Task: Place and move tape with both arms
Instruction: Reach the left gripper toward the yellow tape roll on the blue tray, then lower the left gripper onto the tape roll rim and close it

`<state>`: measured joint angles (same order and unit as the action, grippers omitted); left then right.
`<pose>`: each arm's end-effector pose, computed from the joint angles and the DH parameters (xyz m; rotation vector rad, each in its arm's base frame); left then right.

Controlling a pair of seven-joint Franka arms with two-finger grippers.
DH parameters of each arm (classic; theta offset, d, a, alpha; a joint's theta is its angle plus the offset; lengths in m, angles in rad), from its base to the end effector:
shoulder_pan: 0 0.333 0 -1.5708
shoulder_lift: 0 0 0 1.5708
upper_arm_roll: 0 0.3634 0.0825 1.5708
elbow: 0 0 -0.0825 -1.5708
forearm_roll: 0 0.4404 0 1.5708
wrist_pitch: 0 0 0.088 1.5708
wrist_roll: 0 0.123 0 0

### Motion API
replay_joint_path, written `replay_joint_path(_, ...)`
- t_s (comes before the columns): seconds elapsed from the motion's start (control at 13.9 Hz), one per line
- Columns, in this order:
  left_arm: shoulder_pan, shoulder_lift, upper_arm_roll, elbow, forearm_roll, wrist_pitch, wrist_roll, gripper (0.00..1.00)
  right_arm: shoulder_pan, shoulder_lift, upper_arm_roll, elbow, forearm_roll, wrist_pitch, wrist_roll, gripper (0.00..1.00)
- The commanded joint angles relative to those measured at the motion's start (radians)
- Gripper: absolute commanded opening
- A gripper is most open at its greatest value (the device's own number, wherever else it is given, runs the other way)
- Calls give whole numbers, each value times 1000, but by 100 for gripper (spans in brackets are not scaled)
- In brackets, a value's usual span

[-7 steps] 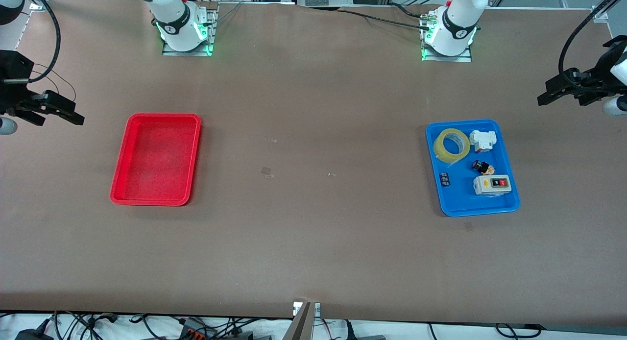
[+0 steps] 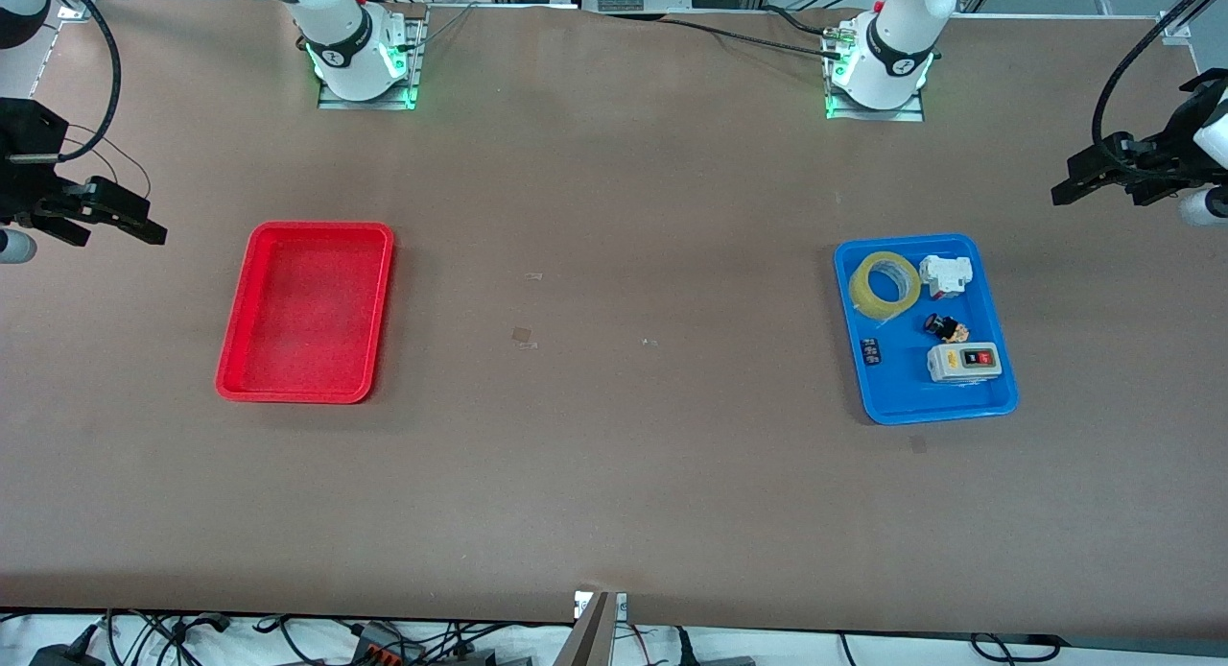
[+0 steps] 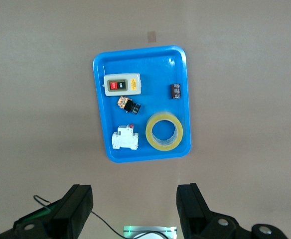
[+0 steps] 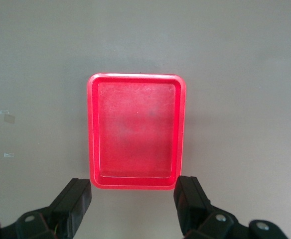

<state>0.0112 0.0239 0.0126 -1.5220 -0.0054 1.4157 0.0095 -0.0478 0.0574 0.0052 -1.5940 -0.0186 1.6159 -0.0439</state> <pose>0.6005 0.0135 0.6544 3.1277 0.0216 -0.2037 0.6317 -0.0292 0.6118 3.1244 0.0039 -0.0566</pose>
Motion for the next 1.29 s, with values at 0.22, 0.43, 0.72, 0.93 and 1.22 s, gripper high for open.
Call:
replay_joint_path(0.22,6,33,3,-189,-5,124,17,100,0,-19,4,-11,-4,-22,-10,100)
replay_joint_path(0.43,-5,30,-16,-352,-7,283,17,100,-1,-25,2,-12,-4,-19,-11,100)
replay_joint_path(0.72,3,-16,-62,-674,-7,631,17,100,2,-28,2,-23,-4,-7,-11,100)
replay_joint_path(0.93,1,2,-63,-794,-5,813,17,100,12,-24,5,-17,-14,-7,-11,100)
replay_joint_path(1.22,7,85,-63,-836,-7,953,17,100,26,-27,4,-23,-3,1,-8,100)
